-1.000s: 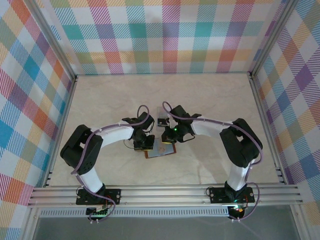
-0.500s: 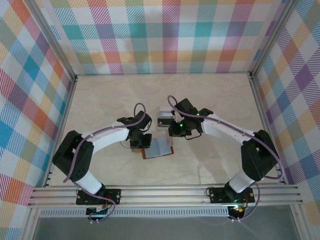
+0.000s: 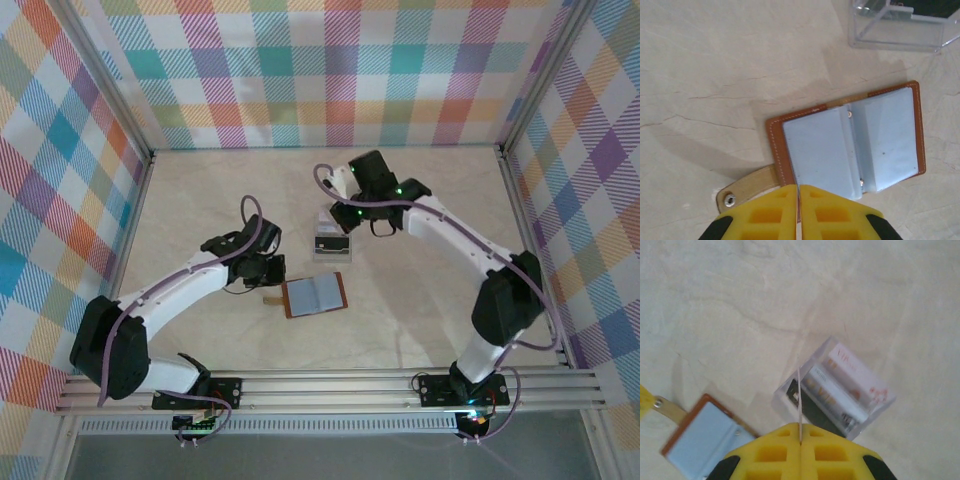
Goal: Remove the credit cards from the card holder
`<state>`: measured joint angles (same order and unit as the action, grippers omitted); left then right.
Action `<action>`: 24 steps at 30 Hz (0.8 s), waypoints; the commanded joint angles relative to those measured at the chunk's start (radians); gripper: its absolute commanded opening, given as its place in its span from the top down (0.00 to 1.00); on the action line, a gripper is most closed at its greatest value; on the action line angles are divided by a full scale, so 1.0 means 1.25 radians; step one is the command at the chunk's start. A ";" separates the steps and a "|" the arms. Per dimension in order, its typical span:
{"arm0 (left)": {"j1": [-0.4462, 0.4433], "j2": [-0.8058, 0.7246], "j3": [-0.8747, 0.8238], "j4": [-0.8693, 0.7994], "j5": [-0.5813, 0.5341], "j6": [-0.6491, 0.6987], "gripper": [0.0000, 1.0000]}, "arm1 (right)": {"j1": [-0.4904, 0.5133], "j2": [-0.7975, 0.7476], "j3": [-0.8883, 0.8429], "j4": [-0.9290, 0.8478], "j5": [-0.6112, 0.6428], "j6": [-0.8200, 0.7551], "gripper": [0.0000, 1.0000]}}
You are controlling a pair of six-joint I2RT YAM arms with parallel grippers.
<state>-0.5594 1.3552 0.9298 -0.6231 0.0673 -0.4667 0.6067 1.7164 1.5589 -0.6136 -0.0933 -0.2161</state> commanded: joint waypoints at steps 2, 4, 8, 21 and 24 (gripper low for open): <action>0.024 -0.038 -0.044 0.003 -0.003 0.017 0.88 | -0.013 0.099 0.138 -0.117 -0.061 -0.273 1.00; 0.034 -0.055 -0.062 0.009 -0.001 0.018 0.88 | -0.013 0.142 0.195 -0.159 -0.060 -0.341 1.00; 0.048 -0.090 -0.086 0.011 -0.002 0.022 0.88 | -0.015 0.211 0.283 -0.213 -0.034 -0.426 1.00; 0.076 -0.096 -0.104 0.002 0.017 0.035 0.88 | -0.023 0.370 0.451 -0.336 -0.010 -0.560 1.00; 0.077 -0.087 -0.104 0.004 0.018 0.035 0.88 | -0.025 0.400 0.473 -0.351 0.007 -0.570 1.00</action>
<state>-0.4751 1.2480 0.8082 -0.6231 0.0776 -0.4431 0.5835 2.1891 2.1040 -0.9955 -0.0902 -0.8780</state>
